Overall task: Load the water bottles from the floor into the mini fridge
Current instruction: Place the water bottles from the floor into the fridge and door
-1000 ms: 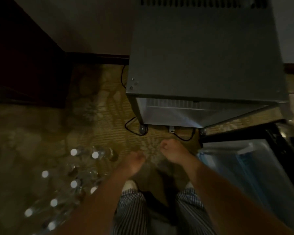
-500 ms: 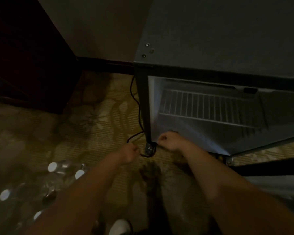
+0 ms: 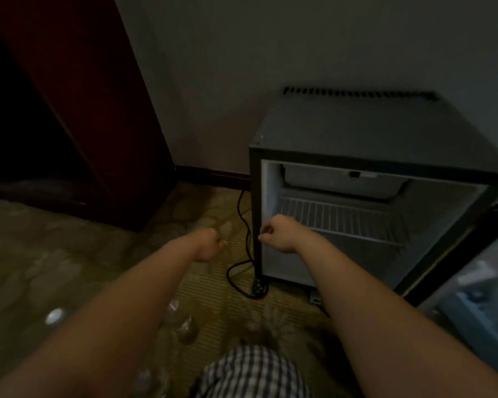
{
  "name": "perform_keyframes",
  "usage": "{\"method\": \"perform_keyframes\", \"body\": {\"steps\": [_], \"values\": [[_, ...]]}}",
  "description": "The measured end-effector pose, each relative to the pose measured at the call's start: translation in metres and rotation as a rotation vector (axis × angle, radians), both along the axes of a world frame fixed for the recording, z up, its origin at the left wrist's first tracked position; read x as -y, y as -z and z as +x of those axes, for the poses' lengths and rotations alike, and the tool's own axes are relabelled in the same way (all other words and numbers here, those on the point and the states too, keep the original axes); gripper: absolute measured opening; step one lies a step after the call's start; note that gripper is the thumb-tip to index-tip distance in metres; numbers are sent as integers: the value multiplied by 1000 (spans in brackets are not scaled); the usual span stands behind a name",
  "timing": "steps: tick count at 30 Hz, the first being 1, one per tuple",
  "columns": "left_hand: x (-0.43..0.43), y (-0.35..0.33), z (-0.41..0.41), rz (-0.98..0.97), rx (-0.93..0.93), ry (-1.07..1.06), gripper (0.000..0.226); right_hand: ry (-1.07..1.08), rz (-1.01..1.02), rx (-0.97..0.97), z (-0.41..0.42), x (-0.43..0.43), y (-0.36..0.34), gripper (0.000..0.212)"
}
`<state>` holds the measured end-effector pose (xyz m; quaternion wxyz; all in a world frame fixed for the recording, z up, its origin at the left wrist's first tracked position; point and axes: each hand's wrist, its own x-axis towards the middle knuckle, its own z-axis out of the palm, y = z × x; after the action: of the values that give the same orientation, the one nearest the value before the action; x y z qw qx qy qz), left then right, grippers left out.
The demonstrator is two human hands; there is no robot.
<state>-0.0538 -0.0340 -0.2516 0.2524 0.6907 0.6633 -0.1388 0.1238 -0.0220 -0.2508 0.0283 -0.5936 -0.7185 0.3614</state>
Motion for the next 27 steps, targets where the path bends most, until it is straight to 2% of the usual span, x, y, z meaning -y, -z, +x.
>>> {"method": "perform_keyframes", "body": {"steps": [6,12,19,23,27], "values": [[80,-77,-37,133,78,-9,38,-33,123,-75,-29,70,-84,30],[162,-103,-97,106,60,-42,33,-116,132,-60,-89,150,-113,31],[241,-43,-156,-137,115,-149,33,-167,-54,-59,-162,197,-75,30],[260,10,-178,-165,190,-281,31,-175,-175,-100,-206,210,-32,25],[265,60,-184,-218,281,-358,30,-182,-260,-31,-235,211,23,24]]}}
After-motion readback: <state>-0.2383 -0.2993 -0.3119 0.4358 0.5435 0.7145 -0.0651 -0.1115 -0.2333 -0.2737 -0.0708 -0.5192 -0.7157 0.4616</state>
